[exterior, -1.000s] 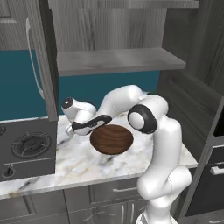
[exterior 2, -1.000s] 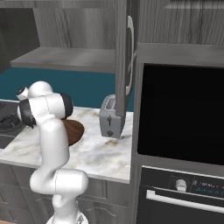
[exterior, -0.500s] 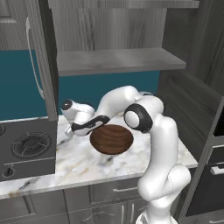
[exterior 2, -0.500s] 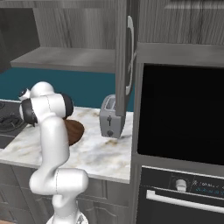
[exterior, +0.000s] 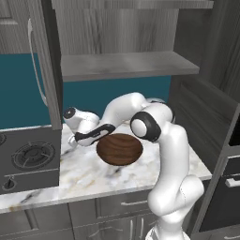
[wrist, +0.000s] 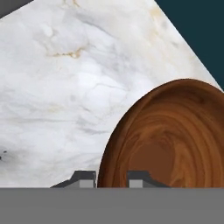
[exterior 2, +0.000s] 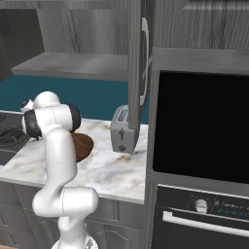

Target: Pick up the bowls on the counter and stack them on top of one another in the open cabinet. Place the smaller bowl on top of the larger bowl.

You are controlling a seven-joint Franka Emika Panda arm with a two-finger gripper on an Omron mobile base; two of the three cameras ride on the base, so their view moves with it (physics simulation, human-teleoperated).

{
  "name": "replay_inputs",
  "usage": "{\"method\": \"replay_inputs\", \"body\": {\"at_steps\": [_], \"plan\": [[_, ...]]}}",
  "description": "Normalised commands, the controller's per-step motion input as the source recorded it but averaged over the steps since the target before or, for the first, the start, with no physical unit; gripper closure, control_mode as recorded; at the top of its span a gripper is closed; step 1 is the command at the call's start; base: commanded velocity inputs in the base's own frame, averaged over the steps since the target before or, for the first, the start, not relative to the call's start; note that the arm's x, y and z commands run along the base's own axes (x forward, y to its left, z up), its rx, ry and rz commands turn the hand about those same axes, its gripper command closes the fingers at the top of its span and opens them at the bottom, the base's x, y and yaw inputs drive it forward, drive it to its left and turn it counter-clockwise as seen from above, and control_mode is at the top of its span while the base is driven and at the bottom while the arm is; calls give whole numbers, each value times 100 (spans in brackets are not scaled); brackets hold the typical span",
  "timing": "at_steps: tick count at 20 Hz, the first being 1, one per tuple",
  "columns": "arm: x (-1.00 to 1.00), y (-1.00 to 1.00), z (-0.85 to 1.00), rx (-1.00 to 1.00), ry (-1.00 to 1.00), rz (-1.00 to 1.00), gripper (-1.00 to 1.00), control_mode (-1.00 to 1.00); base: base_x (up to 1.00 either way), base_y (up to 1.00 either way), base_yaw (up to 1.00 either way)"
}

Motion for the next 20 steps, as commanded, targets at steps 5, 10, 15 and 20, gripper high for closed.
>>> {"method": "replay_inputs", "body": {"at_steps": [5,10,15,20], "plan": [[0,0,0,0,0,0,100,-100,0,0,0],[-2,0,6,0,-3,0,100,-100,0,0,0],[-1,1,27,0,-6,0,100,-100,0,0,0],[-3,0,25,0,-3,1,100,-100,0,0,0]]}}
